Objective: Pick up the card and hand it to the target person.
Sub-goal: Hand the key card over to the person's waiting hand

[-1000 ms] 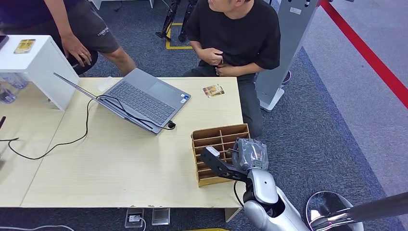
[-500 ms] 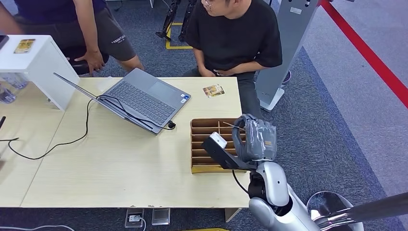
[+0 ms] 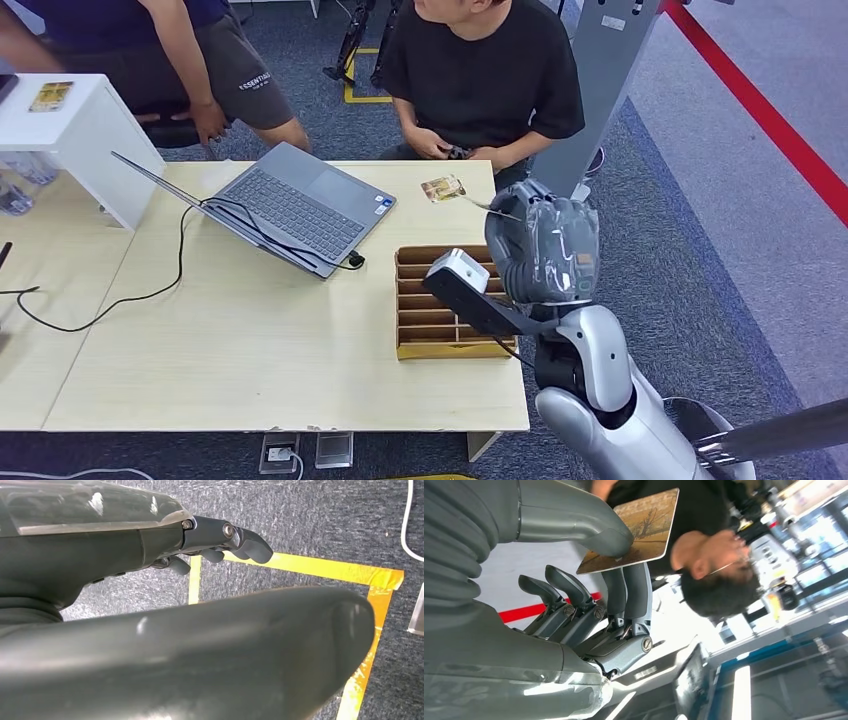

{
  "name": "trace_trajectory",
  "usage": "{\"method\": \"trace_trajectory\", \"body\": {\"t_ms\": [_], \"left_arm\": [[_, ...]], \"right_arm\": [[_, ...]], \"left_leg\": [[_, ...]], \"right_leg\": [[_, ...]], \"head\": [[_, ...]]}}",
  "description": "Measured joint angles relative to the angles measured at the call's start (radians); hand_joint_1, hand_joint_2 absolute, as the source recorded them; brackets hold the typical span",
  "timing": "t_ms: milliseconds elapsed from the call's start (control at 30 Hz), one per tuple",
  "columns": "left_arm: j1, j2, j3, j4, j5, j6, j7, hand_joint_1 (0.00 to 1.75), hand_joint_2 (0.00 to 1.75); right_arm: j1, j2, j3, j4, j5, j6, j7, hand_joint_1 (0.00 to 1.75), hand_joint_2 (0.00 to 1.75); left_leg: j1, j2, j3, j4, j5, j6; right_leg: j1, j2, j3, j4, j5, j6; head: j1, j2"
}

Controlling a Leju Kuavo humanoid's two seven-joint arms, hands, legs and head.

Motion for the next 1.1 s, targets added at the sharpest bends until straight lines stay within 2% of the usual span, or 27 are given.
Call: {"method": "trace_trajectory", "body": {"t_ms": [233, 433, 733, 1100], "left_arm": [[-0.006, 0.0, -0.001, 0.0, -0.005, -0.01, -0.003, 0.0, 0.0], [-0.007, 0.0, -0.005, 0.0, -0.012, -0.01, -0.001, 0.0, 0.0], [-0.006, 0.0, -0.006, 0.0, 0.007, -0.005, 0.004, 0.0, 0.0], [-0.003, 0.0, -0.006, 0.0, 0.016, -0.002, 0.006, 0.0, 0.0]], "right_arm": [[-0.256, 0.082, 0.074, 0.318, -0.12, -0.039, -0.087, 1.75, 1.75], [-0.41, 0.154, 0.129, 0.609, -0.168, -0.053, -0.127, 1.75, 1.75], [-0.512, 0.249, 0.187, 0.926, -0.198, -0.058, -0.19, 1.75, 1.75], [-0.55, 0.317, 0.226, 1.101, -0.216, -0.076, -0.208, 1.75, 1.75]], "left_leg": [[0.0, -0.001, -0.001, 0.0, 0.002, 0.0], [0.0, -0.002, -0.003, 0.0, 0.002, 0.0], [0.0, -0.002, -0.004, 0.0, 0.002, 0.0], [0.0, -0.002, -0.004, 0.0, 0.002, 0.0]], "right_leg": [[0.0, -0.002, -0.001, 0.001, 0.001, 0.0], [0.0, -0.002, -0.003, 0.001, 0.001, 0.0], [0.0, -0.002, -0.004, 0.001, 0.0, 0.0], [0.0, -0.002, -0.004, 0.001, 0.001, 0.0]], "head": [[-0.001, 0.0], [-0.001, 0.0], [0.0, 0.0], [0.0, 0.0]]}}
